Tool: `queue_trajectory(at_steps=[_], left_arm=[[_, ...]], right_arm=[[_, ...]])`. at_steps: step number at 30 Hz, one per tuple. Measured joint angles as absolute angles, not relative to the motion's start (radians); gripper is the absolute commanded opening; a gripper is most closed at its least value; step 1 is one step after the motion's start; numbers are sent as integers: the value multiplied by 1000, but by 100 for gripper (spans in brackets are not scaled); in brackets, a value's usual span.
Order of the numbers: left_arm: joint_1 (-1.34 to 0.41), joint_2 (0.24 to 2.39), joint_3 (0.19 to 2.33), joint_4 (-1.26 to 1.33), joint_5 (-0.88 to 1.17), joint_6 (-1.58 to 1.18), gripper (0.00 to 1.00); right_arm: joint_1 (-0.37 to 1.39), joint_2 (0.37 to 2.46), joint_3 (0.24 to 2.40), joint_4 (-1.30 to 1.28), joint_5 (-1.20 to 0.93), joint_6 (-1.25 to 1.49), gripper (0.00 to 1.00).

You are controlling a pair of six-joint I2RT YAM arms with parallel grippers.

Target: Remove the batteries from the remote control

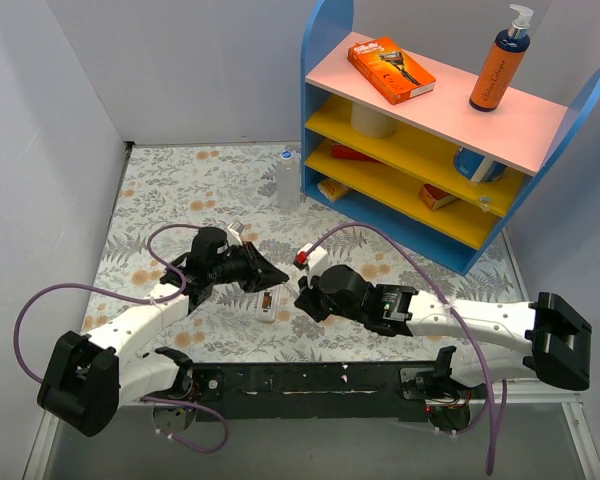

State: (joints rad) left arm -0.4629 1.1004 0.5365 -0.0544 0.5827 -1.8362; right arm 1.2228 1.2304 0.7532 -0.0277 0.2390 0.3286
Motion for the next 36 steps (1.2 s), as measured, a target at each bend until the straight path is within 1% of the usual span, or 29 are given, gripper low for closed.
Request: queue_trajectory(at_steps=[1,2,3,5,8,14,18,20,22,23,27,36], left_arm=[[-464,1101,540,-61,583,-1832,49],[-464,1101,547,-72,581,-1828,74],[-465,1104,557,-88,572,-1820,80],[-465,1114,591,-144,554,-1796,84],[-465,1147,693,-260,495,-1738,85],[-464,1254,934,-470,297,-1562,81],[-458,1361,992,-541,204,-1448,75],[-457,1428,1015,-580,188,-1387,74],[-457,1491,1043,-603,193,-1332,73],[-456,1516,1053,-607,205,-1306,72],[-456,1558,1067,-596,311,-1241,68],[-456,1646,1050,-487,529,-1234,66]], right_arm=[[1227,1226,753,-28,250,329,1],[1230,1219,750,-27,260,330,1],[1232,1206,746,-27,265,332,1],[1232,1175,743,-35,276,337,1],[1229,1139,746,-69,290,350,1],[1210,1132,747,-189,278,391,1],[1205,1121,746,-273,270,413,1],[1205,1096,745,-313,266,421,1],[1204,1063,743,-346,262,430,1],[1203,1039,743,-367,259,436,1],[1203,981,743,-415,262,448,1],[1198,939,743,-458,287,449,1]])
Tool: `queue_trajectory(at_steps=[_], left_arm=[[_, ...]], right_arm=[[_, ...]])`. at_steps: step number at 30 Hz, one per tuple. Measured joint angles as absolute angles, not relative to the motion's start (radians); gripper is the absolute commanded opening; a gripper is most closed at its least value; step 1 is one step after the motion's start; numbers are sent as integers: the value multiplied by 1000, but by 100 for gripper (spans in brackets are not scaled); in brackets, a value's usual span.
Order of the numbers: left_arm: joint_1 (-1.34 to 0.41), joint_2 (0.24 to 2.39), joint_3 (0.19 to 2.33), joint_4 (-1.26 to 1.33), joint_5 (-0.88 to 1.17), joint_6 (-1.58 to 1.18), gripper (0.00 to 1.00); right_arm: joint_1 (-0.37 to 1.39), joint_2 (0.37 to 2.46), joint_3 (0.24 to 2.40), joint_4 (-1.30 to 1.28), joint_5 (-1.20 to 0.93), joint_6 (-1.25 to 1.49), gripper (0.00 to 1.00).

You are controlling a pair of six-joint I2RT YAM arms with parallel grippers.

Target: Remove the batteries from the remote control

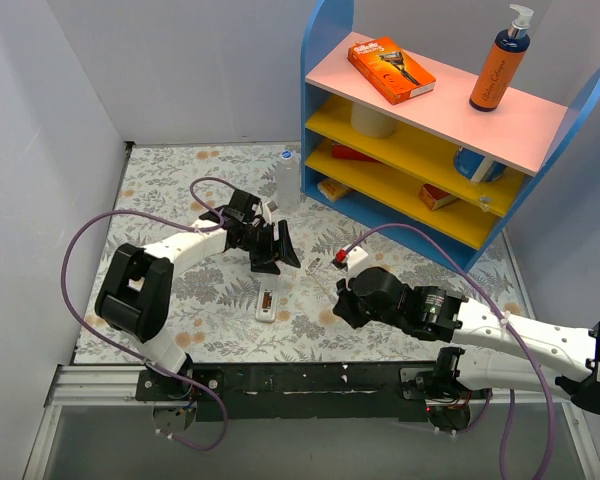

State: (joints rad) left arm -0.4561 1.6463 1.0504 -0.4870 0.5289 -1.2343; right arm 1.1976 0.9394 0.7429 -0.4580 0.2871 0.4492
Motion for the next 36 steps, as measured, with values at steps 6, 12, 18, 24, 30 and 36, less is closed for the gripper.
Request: queue_trajectory(at_steps=[6,12,18,24,30,36], left_arm=[[-458,1683,1023,-459,573,-1235,65],[-458,1718,1022,-458,550,-1235,65],[-458,1730,1032,-484,490,-1238,65],[-461,1712,1033,-514,421,-1250,65],[-461,1670,1010,-550,334,-1269,64],[-460,1597,943,-569,296,-1301,62]], right_arm=[[1195,949,744,-451,250,450,1],[1194,1073,743,-319,81,524,1],[1246,1282,745,-178,-31,656,1],[1307,1499,834,-148,-74,748,1],[1320,1576,887,-165,-63,789,1],[1309,1574,884,-244,15,805,1]])
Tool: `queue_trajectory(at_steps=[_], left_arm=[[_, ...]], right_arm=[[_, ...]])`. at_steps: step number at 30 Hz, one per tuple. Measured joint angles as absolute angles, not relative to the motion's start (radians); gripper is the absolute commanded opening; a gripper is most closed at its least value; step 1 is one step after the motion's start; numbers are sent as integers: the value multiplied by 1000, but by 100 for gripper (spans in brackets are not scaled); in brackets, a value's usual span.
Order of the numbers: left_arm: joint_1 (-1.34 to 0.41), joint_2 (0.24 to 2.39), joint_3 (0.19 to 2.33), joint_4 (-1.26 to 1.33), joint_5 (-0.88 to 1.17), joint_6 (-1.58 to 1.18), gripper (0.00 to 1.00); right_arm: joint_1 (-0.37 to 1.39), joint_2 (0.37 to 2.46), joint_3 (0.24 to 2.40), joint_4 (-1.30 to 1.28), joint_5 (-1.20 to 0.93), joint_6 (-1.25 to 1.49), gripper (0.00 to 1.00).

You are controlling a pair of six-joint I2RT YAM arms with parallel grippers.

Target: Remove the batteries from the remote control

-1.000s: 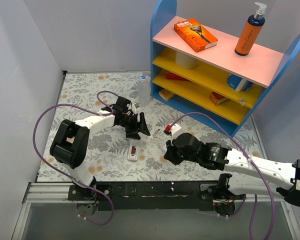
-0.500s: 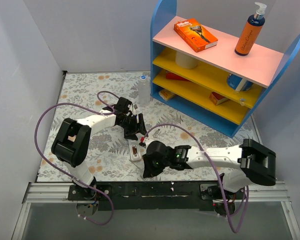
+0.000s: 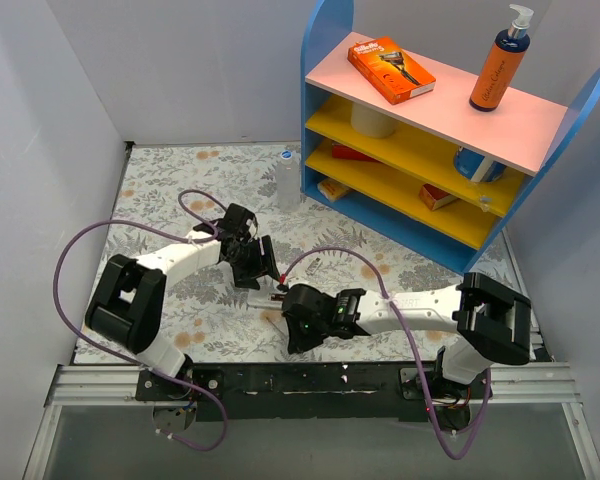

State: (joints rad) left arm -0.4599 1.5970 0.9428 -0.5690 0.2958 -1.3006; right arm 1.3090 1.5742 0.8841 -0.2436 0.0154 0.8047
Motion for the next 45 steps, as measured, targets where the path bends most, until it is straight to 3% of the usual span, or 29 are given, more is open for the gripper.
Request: queue_trajectory(at_steps=[7,15,23,37,45], left_arm=[[-459,1488,842,-564,328,-1345,58],[-459,1343,775,-529,442,-1429,61],[-350,1429,875,-541,421,-1388,51],[-299,1463,727,-531,498,-1357,40],[-324,1381,619,-456,637,-1422,41]], right_arm=[[1274,1516,871,-334,110,788,1],[1237,1472,887,-475,167,685,1],[1222,1428,1048,-637,173,514,1],[1161,1619,1319,-876,166,327,1],[1145,1663,1401,-944,165,254,1]])
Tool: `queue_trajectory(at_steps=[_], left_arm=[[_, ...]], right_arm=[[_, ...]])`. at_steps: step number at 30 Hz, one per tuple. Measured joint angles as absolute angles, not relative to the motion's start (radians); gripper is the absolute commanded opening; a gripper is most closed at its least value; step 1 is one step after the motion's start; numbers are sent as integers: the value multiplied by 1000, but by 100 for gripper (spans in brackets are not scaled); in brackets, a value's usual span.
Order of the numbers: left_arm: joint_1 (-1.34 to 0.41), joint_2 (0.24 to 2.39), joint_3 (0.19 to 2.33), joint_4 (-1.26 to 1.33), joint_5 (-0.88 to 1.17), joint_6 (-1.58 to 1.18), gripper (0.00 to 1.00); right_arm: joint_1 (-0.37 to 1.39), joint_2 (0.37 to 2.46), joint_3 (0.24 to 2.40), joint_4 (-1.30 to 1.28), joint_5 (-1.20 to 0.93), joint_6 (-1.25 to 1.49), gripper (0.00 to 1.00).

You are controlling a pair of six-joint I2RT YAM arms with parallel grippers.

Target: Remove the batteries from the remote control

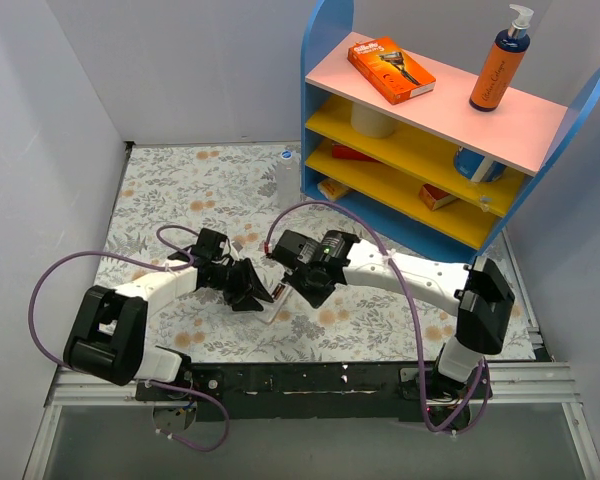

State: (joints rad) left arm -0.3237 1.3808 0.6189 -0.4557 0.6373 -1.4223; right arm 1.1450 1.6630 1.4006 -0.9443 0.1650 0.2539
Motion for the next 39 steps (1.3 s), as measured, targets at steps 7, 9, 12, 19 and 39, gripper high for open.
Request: queue_trajectory(at_steps=[7,9,12,19,39], left_arm=[[-279,1365,641,-442,634,-1437,40],[-241,1383,668,-447,625,-1432,39],[-205,1436,730,-442,616,-1412,38],[-203,1509,744,-412,665,-1386,37],[-203,1560,642,-315,775,-1370,36]], right_arm=[[1141,1731,1454,-953,154,173,1],[1141,1756,1473,-972,155,155,1],[1141,1811,1524,-1004,152,143,1],[1141,1909,1640,-1087,132,142,1],[1141,2047,1837,-1269,154,179,1]])
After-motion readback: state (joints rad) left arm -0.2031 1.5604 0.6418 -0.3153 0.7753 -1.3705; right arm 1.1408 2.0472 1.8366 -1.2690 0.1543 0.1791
